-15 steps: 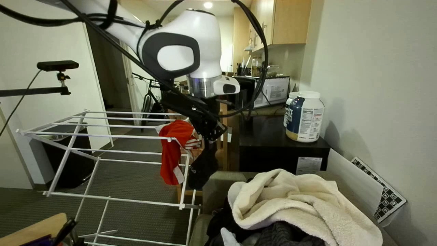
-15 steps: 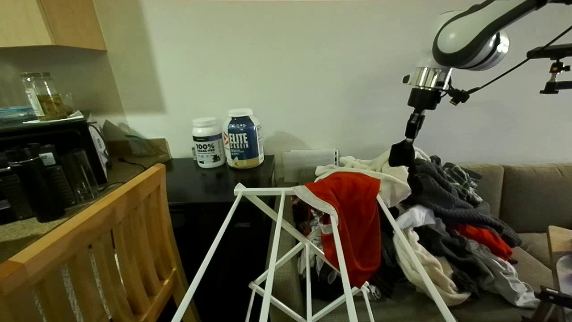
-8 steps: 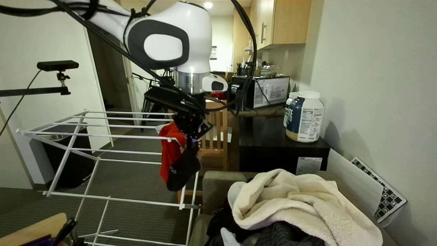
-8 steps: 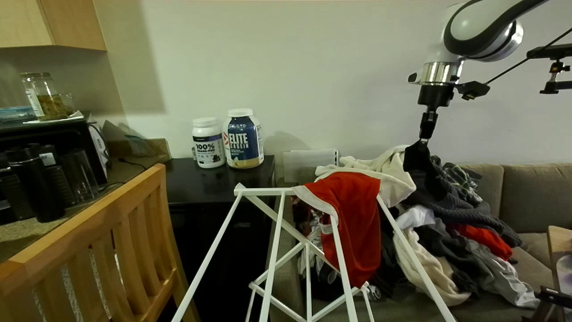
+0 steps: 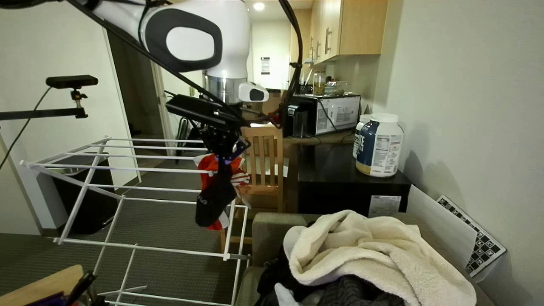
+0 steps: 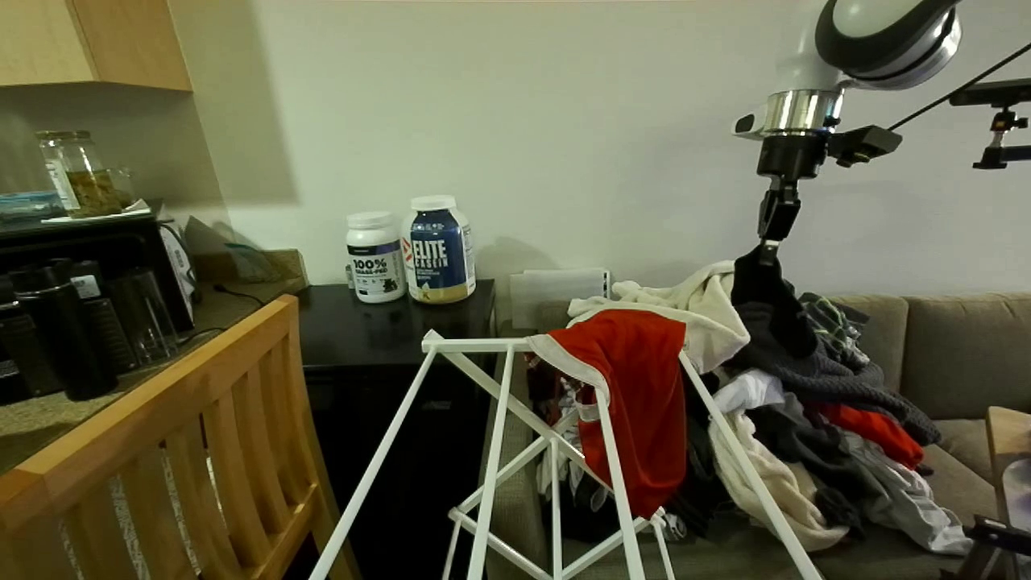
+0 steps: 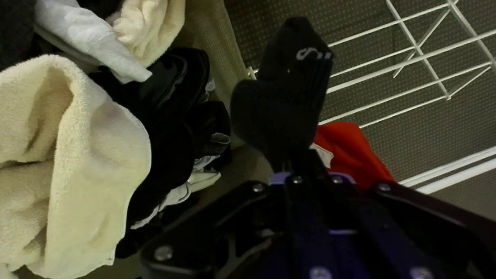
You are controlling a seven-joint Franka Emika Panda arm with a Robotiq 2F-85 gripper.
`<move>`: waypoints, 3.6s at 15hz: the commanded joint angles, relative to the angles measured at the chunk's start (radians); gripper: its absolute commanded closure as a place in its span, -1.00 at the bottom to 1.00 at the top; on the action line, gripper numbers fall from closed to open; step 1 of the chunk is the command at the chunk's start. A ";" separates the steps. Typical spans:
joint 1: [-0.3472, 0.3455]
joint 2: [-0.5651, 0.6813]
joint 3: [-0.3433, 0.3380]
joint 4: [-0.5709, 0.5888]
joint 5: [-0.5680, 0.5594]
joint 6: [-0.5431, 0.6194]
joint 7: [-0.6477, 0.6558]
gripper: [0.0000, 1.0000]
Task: Put the black sock on the orange cloth on the white rack
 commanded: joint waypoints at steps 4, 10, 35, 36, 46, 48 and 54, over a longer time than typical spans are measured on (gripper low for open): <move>0.062 -0.056 0.008 -0.023 0.057 -0.007 -0.052 0.97; 0.110 -0.074 0.025 -0.002 0.091 -0.023 -0.038 0.97; 0.190 0.155 0.176 0.190 0.194 0.263 -0.014 0.97; 0.190 0.156 0.183 0.185 0.195 0.269 -0.017 0.97; 0.188 0.222 0.218 0.191 0.206 0.417 0.002 0.97; 0.187 0.238 0.222 0.194 0.214 0.445 0.002 0.97; 0.185 0.264 0.245 0.175 0.216 0.515 -0.007 0.97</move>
